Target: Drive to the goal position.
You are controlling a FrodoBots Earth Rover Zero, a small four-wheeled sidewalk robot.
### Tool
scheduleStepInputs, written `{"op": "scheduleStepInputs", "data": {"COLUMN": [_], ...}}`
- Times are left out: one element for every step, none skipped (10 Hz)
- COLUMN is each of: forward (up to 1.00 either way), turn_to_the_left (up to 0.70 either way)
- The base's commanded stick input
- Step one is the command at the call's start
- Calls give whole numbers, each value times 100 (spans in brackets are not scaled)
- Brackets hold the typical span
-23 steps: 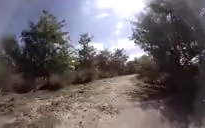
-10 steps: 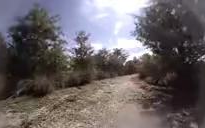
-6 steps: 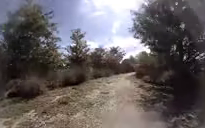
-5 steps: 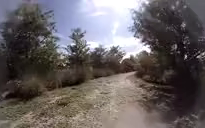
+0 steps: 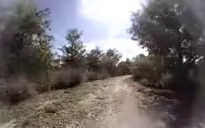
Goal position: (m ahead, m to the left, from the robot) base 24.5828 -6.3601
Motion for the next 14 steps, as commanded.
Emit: {"op": "scheduleStepInputs", "data": {"forward": [50,50,50,50,50,50,50,50,50,50,50,50,50,50], "turn_to_the_left": [-27,-27,-27,-27,-27,-27,-27,-14,0,0,0,0,0,0]}}
